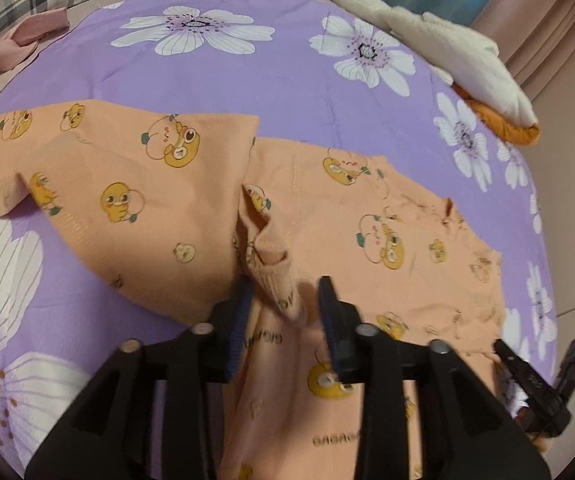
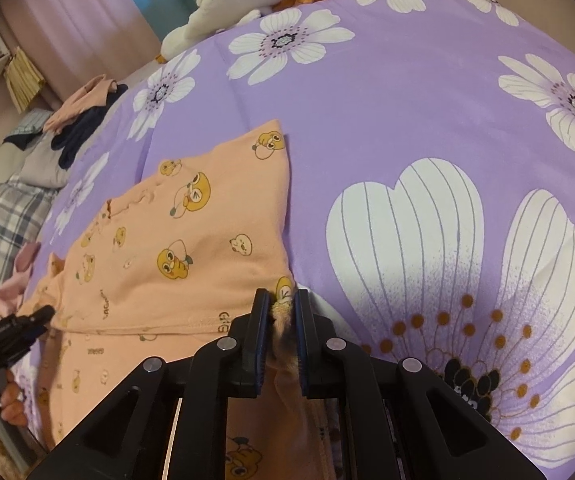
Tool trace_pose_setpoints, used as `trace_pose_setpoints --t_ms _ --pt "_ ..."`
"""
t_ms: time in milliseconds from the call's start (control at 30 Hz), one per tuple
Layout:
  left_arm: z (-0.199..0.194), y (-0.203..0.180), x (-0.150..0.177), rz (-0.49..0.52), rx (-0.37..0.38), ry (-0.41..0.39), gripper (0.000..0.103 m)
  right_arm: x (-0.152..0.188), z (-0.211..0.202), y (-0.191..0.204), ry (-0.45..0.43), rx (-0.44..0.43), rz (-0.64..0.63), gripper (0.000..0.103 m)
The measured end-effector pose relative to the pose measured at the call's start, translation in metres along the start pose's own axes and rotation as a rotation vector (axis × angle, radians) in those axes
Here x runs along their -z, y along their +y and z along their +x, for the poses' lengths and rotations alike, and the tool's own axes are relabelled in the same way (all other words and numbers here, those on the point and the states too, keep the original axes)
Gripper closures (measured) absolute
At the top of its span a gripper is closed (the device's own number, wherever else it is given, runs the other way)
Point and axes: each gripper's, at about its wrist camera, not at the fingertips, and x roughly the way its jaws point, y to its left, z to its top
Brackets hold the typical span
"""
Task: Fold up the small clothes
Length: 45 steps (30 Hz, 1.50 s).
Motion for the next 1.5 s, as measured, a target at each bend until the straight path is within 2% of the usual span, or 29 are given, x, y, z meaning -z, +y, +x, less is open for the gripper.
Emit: trace_pose_setpoints --t_ms 33,100,133,167,233,300,367,467,633,700,800,867,967,1067,1233,1400,1500 --pt "-0.006 0.002 0.000 -0.009 0.012 -0.012 0.046 -0.001 -0.001 0.001 0.001 0.003 0.001 0.094" --pt "-0.022 0.008 -0.001 -0.024 0.032 -0.056 0.032 -0.002 -0.004 0.003 0.001 0.016 -0.003 0.093" --pt "-0.030 0.012 -0.002 -0.031 0.036 -0.079 0.023 -0.002 -0.006 0.005 -0.002 0.031 -0.008 0.086" --pt "-0.036 0.016 -0.003 -0.040 0.036 -0.098 0.020 -0.003 -0.011 0.008 -0.013 0.054 -0.016 0.079" --pt "-0.048 0.031 -0.007 -0.071 0.028 -0.139 0.013 -0.003 -0.023 0.014 -0.054 0.092 -0.025 0.043" --pt "-0.058 0.048 -0.013 -0.116 0.010 -0.166 0.013 -0.003 -0.038 0.024 -0.093 0.083 -0.019 0.033" --pt "-0.064 0.063 -0.019 -0.149 -0.036 -0.172 0.013 -0.004 -0.048 0.033 -0.108 0.049 -0.014 0.032" --pt "-0.086 0.091 -0.030 -0.177 -0.095 -0.252 0.012 -0.007 -0.058 0.052 -0.131 0.008 -0.027 0.030" --pt "-0.118 0.131 -0.055 -0.279 -0.084 -0.301 0.010 -0.018 -0.068 0.098 -0.173 -0.021 -0.070 0.026" --pt "-0.131 0.140 -0.064 -0.304 -0.103 -0.330 0.008 -0.023 -0.068 0.118 -0.177 -0.039 -0.081 0.026" --pt "-0.141 0.146 -0.067 -0.294 -0.139 -0.391 0.002 -0.027 -0.065 0.144 -0.174 -0.066 -0.100 0.026" --pt "-0.137 0.155 -0.062 -0.297 -0.137 -0.382 0.002 -0.026 -0.063 0.160 -0.175 -0.097 -0.117 0.026" --pt "-0.125 0.181 -0.051 -0.387 -0.096 -0.356 0.002 -0.019 -0.057 0.173 -0.179 -0.145 -0.104 0.019" --pt "-0.117 0.202 -0.047 -0.462 -0.067 -0.342 0.003 -0.010 -0.045 0.189 -0.150 -0.163 -0.120 0.018" --pt "-0.114 0.222 -0.044 -0.519 -0.015 -0.375 0.004 0.002 -0.034 0.202 -0.140 -0.086 -0.187 0.018" --pt "-0.093 0.235 -0.040 -0.560 -0.045 -0.302 0.014 0.009 -0.023 0.207 -0.090 -0.087 -0.195 0.018" --pt "-0.089 0.244 -0.038 -0.601 -0.037 -0.291 0.015 0.013 -0.025 0.210 -0.099 -0.072 -0.210 0.018"
